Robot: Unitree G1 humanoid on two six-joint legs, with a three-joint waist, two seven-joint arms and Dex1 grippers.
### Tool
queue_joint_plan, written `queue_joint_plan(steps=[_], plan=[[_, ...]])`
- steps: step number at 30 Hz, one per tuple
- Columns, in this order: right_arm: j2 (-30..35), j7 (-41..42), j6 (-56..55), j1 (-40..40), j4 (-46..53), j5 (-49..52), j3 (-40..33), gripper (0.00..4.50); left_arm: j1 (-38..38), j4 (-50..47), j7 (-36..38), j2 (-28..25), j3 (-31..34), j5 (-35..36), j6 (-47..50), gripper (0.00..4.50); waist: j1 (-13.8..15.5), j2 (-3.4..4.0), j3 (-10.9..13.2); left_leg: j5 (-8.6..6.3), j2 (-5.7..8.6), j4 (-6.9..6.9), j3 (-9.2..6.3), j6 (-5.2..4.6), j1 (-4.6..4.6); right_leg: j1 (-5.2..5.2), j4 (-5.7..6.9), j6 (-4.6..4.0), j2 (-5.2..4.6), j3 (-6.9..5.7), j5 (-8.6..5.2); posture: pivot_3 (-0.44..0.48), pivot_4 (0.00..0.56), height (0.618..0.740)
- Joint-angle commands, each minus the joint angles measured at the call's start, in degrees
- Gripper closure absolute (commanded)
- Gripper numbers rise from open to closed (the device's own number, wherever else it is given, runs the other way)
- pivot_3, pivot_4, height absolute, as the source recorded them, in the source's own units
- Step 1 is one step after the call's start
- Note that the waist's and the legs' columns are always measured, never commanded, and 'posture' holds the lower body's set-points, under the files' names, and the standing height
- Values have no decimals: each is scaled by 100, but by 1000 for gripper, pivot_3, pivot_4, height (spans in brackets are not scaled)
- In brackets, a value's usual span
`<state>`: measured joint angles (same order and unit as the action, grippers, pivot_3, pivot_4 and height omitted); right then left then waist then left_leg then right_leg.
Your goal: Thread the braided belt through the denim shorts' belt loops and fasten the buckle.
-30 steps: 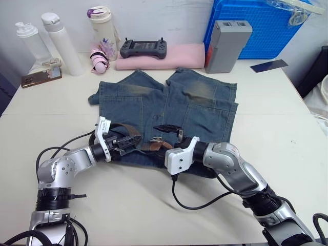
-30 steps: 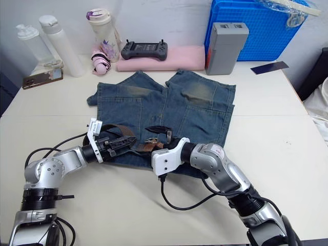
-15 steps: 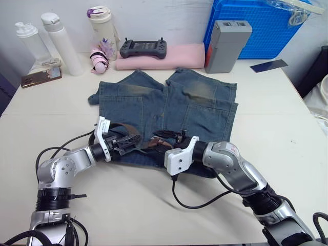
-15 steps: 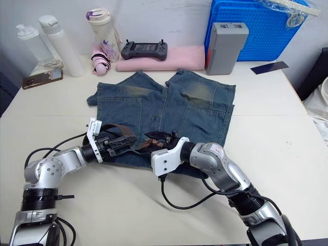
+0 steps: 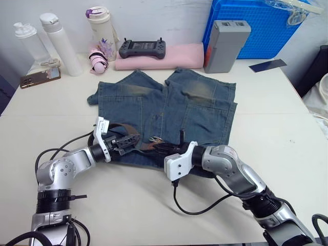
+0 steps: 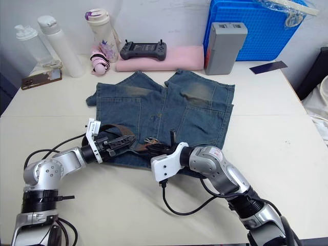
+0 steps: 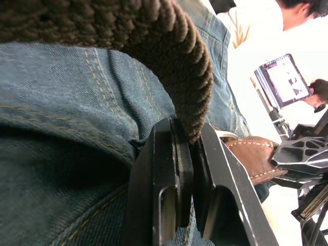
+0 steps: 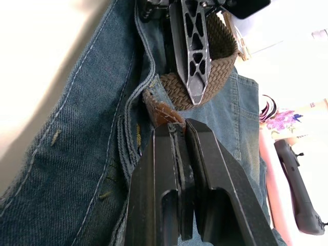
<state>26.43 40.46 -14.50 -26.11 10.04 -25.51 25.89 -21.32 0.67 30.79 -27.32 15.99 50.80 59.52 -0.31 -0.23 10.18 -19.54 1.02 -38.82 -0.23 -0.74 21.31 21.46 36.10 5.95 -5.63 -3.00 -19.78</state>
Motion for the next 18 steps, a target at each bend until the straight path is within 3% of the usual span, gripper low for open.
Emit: queue_joint_plan(steps=[1,4,9,12,15,16,18], plan=[[77,-13,-13,36,143,37,-119,4500,129,-506,-77,3,298,246,4,3415,-3,0,0,0,0,0,0,0,0,0,0,0,0,0,0,0,150,739],[134,-37,23,88,196,45,-185,4500,321,-878,-380,-77,553,240,4,2155,-1,0,0,0,0,0,0,0,0,0,0,0,-1,1,0,0,150,739],[180,-90,59,190,253,60,-263,4500,950,-1623,-692,-118,892,350,62,2155,-5,0,0,0,-1,2,-5,0,-1,0,-2,0,-1,4,0,0,150,739],[182,-115,93,248,299,53,-303,4500,1331,-2018,-714,-122,892,246,-122,2875,14,0,0,0,0,-1,-6,0,-1,-2,-2,0,-2,5,0,0,150,739],[176,-129,119,292,364,118,-344,4500,1595,-2216,-817,-92,697,-40,-346,4191,15,0,0,-1,2,-5,-9,1,-1,-6,-4,0,-4,5,0,0,150,739],[176,-130,117,311,395,159,-365,4500,1645,-2241,-867,-76,610,-167,-431,4411,15,0,0,-1,2,-5,-10,1,-1,-6,-5,-1,-4,4,0,0,150,739],[191,-119,87,382,499,300,-428,4500,1716,-2262,-919,-76,362,-479,-639,4411,13,0,0,-1,2,-5,-9,1,-1,-5,-6,-1,-3,5,0,0,150,739]])
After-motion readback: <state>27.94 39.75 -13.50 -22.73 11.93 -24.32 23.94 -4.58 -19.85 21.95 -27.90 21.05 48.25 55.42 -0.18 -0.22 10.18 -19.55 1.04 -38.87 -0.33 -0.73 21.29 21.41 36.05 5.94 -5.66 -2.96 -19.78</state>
